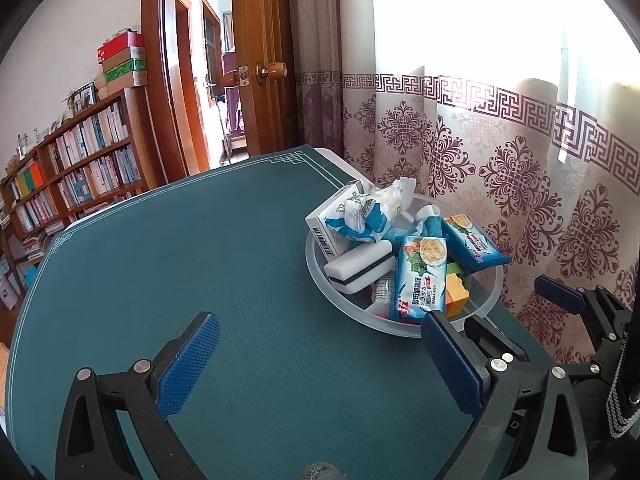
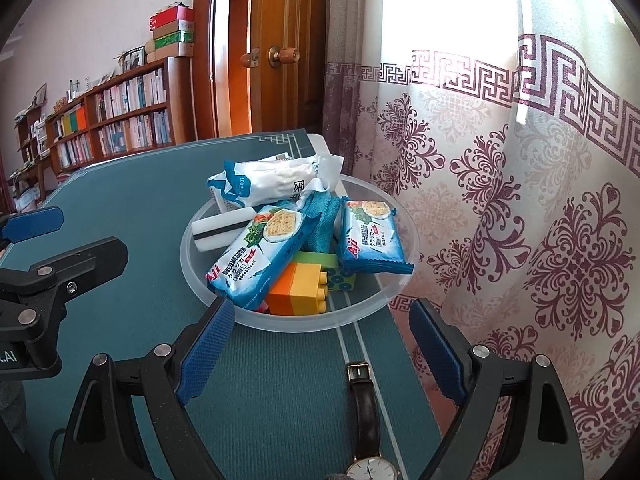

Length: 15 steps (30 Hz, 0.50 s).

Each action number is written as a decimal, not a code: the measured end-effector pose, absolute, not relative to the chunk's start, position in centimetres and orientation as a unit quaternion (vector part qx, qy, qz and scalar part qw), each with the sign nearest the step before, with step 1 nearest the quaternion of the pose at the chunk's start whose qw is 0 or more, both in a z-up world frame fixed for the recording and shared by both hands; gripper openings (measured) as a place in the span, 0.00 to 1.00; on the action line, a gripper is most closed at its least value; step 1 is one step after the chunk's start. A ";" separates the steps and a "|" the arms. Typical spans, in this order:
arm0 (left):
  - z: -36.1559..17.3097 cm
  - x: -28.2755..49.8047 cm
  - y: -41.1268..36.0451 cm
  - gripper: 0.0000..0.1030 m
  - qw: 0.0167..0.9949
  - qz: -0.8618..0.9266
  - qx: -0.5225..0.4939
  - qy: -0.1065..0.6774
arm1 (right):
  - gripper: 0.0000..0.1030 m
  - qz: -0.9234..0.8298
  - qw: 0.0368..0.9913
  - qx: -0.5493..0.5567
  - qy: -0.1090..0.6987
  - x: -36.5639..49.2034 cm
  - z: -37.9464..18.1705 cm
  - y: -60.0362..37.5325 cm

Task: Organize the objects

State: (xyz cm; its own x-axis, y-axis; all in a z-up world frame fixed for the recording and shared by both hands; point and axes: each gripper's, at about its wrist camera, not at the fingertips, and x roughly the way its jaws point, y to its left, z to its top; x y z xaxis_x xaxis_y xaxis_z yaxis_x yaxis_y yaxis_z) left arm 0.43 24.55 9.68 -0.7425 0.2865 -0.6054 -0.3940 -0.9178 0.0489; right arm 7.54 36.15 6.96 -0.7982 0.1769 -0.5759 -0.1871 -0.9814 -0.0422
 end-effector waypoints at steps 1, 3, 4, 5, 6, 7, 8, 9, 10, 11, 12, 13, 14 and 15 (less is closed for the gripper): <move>9.7 0.4 24.5 1.00 0.183 0.929 -0.308 0.087 | 0.87 0.948 0.096 -0.303 0.008 7.5 7.0 36.1; 9.7 0.4 24.6 1.00 0.183 0.929 -0.309 0.087 | 0.87 0.948 0.095 -0.304 0.008 7.6 6.9 36.1; 9.7 0.4 24.5 1.00 0.184 0.929 -0.309 0.086 | 0.87 0.948 0.094 -0.304 0.007 7.7 6.9 36.0; 9.7 0.4 24.5 1.00 0.184 0.929 -0.310 0.086 | 0.87 0.948 0.094 -0.305 0.006 7.7 6.8 35.9; 9.7 0.4 24.5 1.00 0.185 0.928 -0.310 0.086 | 0.87 0.948 0.093 -0.305 0.006 7.7 6.9 35.8; 9.6 0.4 24.5 1.00 0.185 0.928 -0.311 0.086 | 0.87 0.948 0.093 -0.305 0.006 7.8 6.9 35.7; 9.6 0.4 24.5 1.00 0.186 0.928 -0.311 0.086 | 0.87 0.948 0.092 -0.305 0.006 7.8 6.9 35.6; 9.6 0.4 24.5 1.00 0.186 0.928 -0.311 0.086 | 0.87 0.948 0.092 -0.305 0.006 7.8 7.0 35.6; 9.6 0.4 24.6 1.00 0.187 0.928 -0.312 0.086 | 0.87 0.948 0.092 -0.305 0.006 7.8 7.0 35.6; 9.5 0.3 24.6 1.00 0.187 0.927 -0.312 0.086 | 0.87 0.948 0.092 -0.305 0.006 7.8 7.0 35.6; 9.5 0.4 24.6 1.00 0.187 0.927 -0.312 0.086 | 0.87 0.948 0.092 -0.305 0.006 7.8 7.0 35.6; 9.5 0.4 24.6 1.00 0.187 0.927 -0.313 0.086 | 0.87 0.948 0.092 -0.305 0.006 7.8 7.0 35.6; 9.5 0.4 24.6 1.00 0.187 0.927 -0.312 0.086 | 0.87 0.948 0.092 -0.305 0.007 7.8 7.0 35.6; 9.5 0.4 24.6 1.00 0.187 0.927 -0.313 0.087 | 0.87 0.948 0.092 -0.305 0.006 7.8 7.0 35.6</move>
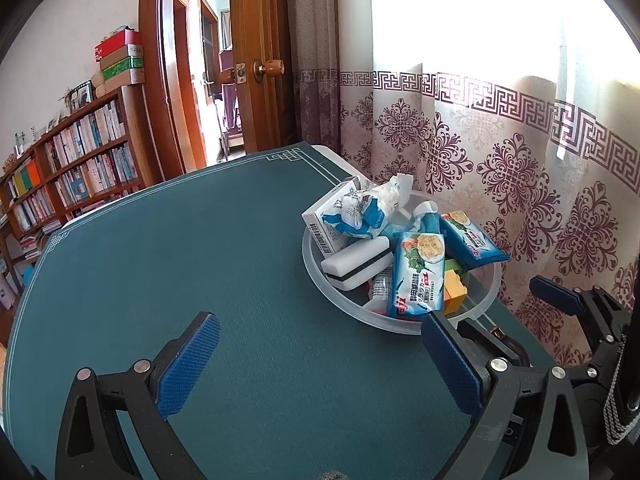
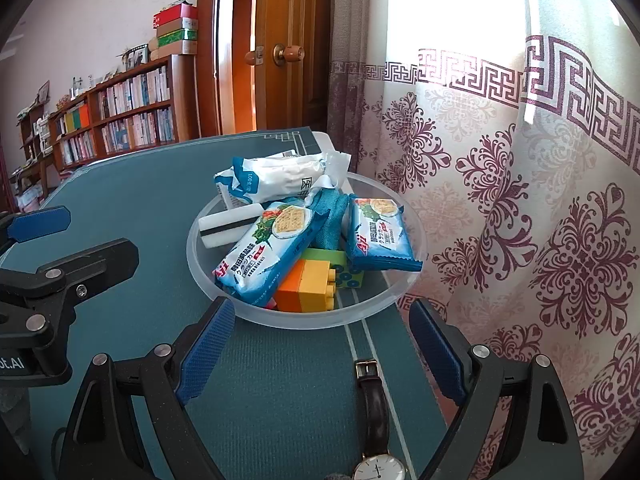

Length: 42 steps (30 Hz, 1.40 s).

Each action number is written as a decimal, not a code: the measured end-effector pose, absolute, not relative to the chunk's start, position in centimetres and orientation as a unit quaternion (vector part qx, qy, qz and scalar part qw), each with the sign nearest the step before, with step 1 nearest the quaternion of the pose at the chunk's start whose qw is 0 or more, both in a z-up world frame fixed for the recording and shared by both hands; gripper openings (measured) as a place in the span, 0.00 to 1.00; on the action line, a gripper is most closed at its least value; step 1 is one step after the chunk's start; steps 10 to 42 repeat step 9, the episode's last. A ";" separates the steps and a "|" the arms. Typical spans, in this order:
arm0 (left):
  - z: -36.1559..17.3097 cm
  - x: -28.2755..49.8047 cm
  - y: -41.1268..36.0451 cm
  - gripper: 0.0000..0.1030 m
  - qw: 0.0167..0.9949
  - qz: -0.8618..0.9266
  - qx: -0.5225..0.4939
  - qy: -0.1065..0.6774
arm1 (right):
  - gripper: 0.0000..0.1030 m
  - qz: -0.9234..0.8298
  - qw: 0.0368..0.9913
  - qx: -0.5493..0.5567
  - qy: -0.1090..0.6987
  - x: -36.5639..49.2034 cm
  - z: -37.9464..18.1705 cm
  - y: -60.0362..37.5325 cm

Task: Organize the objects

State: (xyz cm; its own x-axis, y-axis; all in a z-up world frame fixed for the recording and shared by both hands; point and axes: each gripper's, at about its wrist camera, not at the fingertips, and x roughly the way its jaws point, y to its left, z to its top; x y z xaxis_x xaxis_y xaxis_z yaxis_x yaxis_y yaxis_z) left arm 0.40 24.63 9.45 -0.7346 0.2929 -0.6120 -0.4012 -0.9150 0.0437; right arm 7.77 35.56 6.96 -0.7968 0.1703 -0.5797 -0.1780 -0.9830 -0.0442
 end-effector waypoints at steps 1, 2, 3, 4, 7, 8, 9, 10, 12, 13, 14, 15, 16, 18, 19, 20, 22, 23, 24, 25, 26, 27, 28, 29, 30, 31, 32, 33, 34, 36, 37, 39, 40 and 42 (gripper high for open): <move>9.5 0.4 24.6 1.00 0.187 0.927 -0.312 0.086 | 0.87 0.948 0.092 -0.305 0.006 7.8 7.0 35.6; 9.4 0.4 24.6 1.00 0.188 0.927 -0.312 0.086 | 0.87 0.948 0.092 -0.305 0.006 7.8 7.0 35.6; 9.4 0.4 24.6 1.00 0.188 0.927 -0.312 0.086 | 0.87 0.948 0.092 -0.305 0.007 7.8 7.0 35.6; 9.4 0.4 24.6 1.00 0.188 0.928 -0.311 0.085 | 0.87 0.948 0.092 -0.305 0.007 7.8 7.0 35.5; 9.4 0.5 24.4 1.00 0.189 0.928 -0.310 0.084 | 0.87 0.948 0.092 -0.305 0.006 7.8 7.0 35.6; 9.4 0.5 24.4 1.00 0.190 0.927 -0.311 0.084 | 0.87 0.948 0.092 -0.306 0.007 7.8 6.9 35.5; 9.4 0.4 24.4 1.00 0.190 0.927 -0.312 0.084 | 0.87 0.947 0.091 -0.306 0.007 7.7 7.0 35.4; 9.4 0.4 24.4 1.00 0.190 0.927 -0.312 0.084 | 0.87 0.947 0.091 -0.306 0.007 7.7 7.0 35.4; 9.4 0.4 24.4 1.00 0.190 0.927 -0.312 0.084 | 0.87 0.947 0.091 -0.306 0.007 7.7 7.0 35.4; 9.4 0.4 24.4 1.00 0.190 0.927 -0.312 0.084 | 0.87 0.947 0.091 -0.306 0.007 7.7 7.0 35.4; 9.4 0.4 24.4 1.00 0.190 0.927 -0.312 0.084 | 0.87 0.947 0.091 -0.306 0.007 7.7 7.0 35.4; 9.4 0.4 24.4 1.00 0.190 0.927 -0.312 0.084 | 0.87 0.947 0.091 -0.306 0.007 7.7 7.0 35.4; 9.4 0.4 24.4 1.00 0.190 0.927 -0.312 0.084 | 0.87 0.947 0.091 -0.306 0.007 7.7 7.0 35.4; 9.4 0.4 24.4 1.00 0.190 0.927 -0.312 0.084 | 0.87 0.947 0.091 -0.306 0.007 7.7 7.0 35.4; 9.4 0.4 24.4 1.00 0.190 0.927 -0.312 0.084 | 0.87 0.947 0.091 -0.306 0.007 7.7 7.0 35.4; 9.4 0.4 24.4 1.00 0.190 0.927 -0.312 0.084 | 0.87 0.947 0.091 -0.306 0.007 7.7 7.0 35.4; 9.4 0.4 24.4 1.00 0.190 0.927 -0.312 0.084 | 0.87 0.947 0.091 -0.306 0.007 7.7 7.0 35.4; 9.4 0.4 24.4 1.00 0.190 0.927 -0.312 0.084 | 0.87 0.947 0.091 -0.306 0.007 7.7 7.0 35.4; 9.4 0.4 24.4 1.00 0.190 0.927 -0.312 0.084 | 0.87 0.947 0.091 -0.306 0.007 7.7 7.0 35.4; 9.4 0.4 24.4 1.00 0.190 0.927 -0.312 0.084 | 0.87 0.947 0.091 -0.306 0.007 7.7 7.0 35.4; 9.4 0.4 24.4 1.00 0.190 0.927 -0.312 0.084 | 0.87 0.947 0.091 -0.306 0.007 7.7 7.0 35.4; 9.4 0.4 24.4 1.00 0.190 0.927 -0.312 0.084 | 0.87 0.947 0.091 -0.306 0.007 7.7 7.0 35.4; 9.4 0.4 24.4 1.00 0.190 0.927 -0.312 0.084 | 0.87 0.947 0.091 -0.306 0.007 7.7 7.0 35.4; 9.4 0.4 24.4 1.00 0.190 0.927 -0.312 0.084 | 0.87 0.947 0.091 -0.306 0.007 7.7 7.0 35.4; 9.4 0.4 24.4 1.00 0.190 0.927 -0.312 0.084 | 0.87 0.947 0.091 -0.306 0.007 7.7 7.0 35.4; 9.4 0.4 24.4 1.00 0.190 0.927 -0.312 0.084 | 0.87 0.947 0.091 -0.306 0.007 7.7 7.0 35.4; 9.4 0.4 24.4 1.00 0.190 0.927 -0.312 0.084 | 0.87 0.947 0.091 -0.306 0.007 7.7 7.0 35.4; 9.4 0.4 24.4 1.00 0.190 0.927 -0.312 0.084 | 0.87 0.947 0.091 -0.306 0.007 7.7 7.0 35.4; 9.4 0.4 24.4 1.00 0.190 0.927 -0.312 0.084 | 0.87 0.947 0.091 -0.306 0.007 7.7 7.0 35.4; 9.4 0.4 24.4 1.00 0.190 0.927 -0.312 0.084 | 0.87 0.947 0.091 -0.306 0.007 7.7 7.0 35.4; 9.4 0.4 24.4 1.00 0.190 0.927 -0.312 0.084 | 0.87 0.947 0.091 -0.306 0.007 7.7 7.0 35.4; 9.4 0.4 24.4 1.00 0.190 0.927 -0.312 0.084 | 0.87 0.947 0.091 -0.306 0.007 7.7 7.0 35.4; 9.4 0.4 24.4 1.00 0.190 0.927 -0.312 0.084 | 0.87 0.947 0.091 -0.306 0.007 7.7 7.0 35.4; 9.4 0.4 24.4 1.00 0.190 0.927 -0.312 0.084 | 0.87 0.947 0.091 -0.306 0.007 7.7 7.0 35.4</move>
